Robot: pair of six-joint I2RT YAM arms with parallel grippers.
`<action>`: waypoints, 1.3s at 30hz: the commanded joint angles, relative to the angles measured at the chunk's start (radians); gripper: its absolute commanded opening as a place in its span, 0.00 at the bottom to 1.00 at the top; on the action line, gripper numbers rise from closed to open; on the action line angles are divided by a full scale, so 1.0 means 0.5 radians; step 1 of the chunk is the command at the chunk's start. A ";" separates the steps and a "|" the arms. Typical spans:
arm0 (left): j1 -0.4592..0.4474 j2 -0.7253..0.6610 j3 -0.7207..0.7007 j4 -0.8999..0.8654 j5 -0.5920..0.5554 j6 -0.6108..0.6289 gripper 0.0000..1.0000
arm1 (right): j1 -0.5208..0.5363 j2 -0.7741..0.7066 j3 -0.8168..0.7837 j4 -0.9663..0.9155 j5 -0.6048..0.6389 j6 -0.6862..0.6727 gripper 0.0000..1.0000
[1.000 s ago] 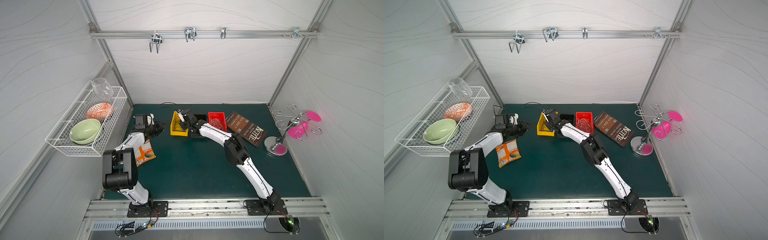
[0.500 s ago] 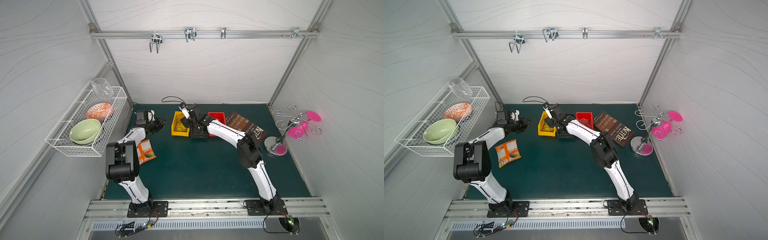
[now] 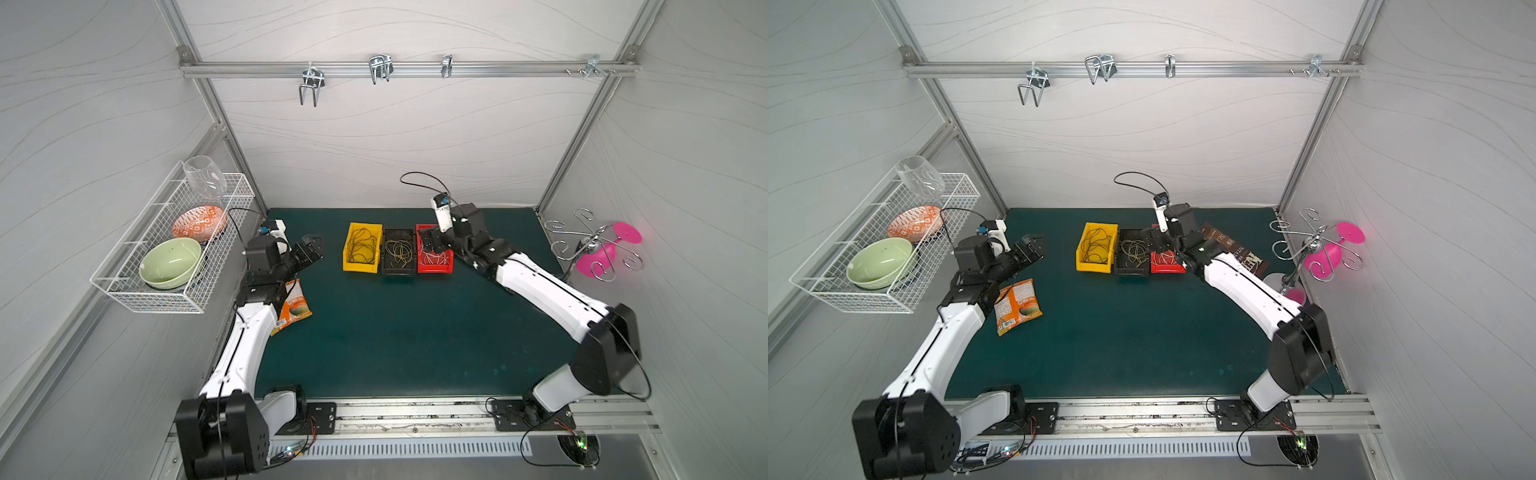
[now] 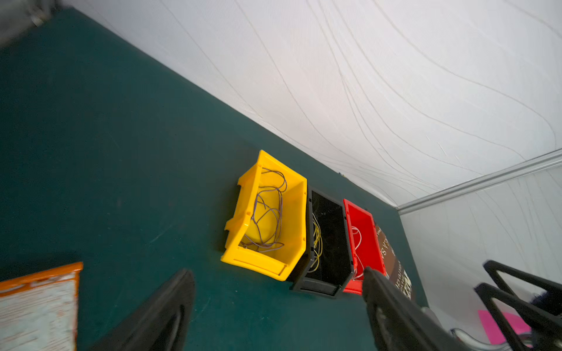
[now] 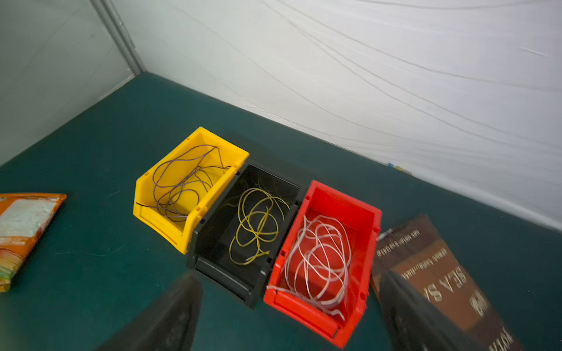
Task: Untangle and sort cables by color
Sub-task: Place the cable in the bin, then reset both arms
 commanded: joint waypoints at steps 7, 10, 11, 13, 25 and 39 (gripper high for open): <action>0.009 -0.497 -0.212 -0.082 -0.350 0.023 0.99 | -0.373 -0.943 -0.738 -0.083 -0.036 0.130 0.99; 0.011 -0.597 -0.297 -0.074 -0.500 0.041 1.00 | -0.619 -1.216 -1.078 0.015 -0.126 0.173 0.99; 0.009 -0.628 -0.322 -0.075 -0.555 0.052 0.99 | -0.733 -1.290 -1.167 0.029 -0.153 0.227 0.99; 0.009 -0.673 -0.379 -0.066 -0.662 0.060 0.99 | -0.953 -1.389 -1.317 0.091 -0.222 0.288 0.99; 0.009 -0.523 -0.708 0.254 -0.818 0.039 1.00 | -1.489 -1.045 -1.881 1.014 -0.354 0.268 0.99; 0.009 -0.468 -0.790 0.346 -1.051 0.268 1.00 | -1.477 -0.346 -1.991 1.927 -0.569 0.136 0.99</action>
